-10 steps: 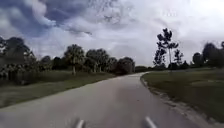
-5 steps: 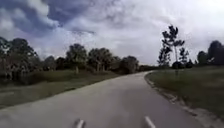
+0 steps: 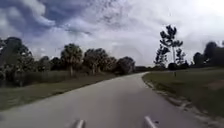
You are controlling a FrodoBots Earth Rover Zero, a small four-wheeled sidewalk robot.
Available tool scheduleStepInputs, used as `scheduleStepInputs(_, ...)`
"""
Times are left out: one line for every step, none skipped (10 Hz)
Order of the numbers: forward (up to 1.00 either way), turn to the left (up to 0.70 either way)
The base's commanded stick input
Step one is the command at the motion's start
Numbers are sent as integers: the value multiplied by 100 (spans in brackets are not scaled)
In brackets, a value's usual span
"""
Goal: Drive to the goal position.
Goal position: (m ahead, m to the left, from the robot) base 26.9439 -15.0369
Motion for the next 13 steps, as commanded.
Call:
scheduleStepInputs(69, 13)
scheduleStepInputs(69, 6)
scheduleStepInputs(69, 3)
scheduleStepInputs(69, 3)
scheduleStepInputs(69, 3)
scheduleStepInputs(69, 3)
scheduleStepInputs(69, 3)
scheduleStepInputs(69, 3)
scheduleStepInputs(69, 3)
scheduleStepInputs(69, 3)
scheduleStepInputs(69, 3)
scheduleStepInputs(69, 3)
scheduleStepInputs(69, 3)
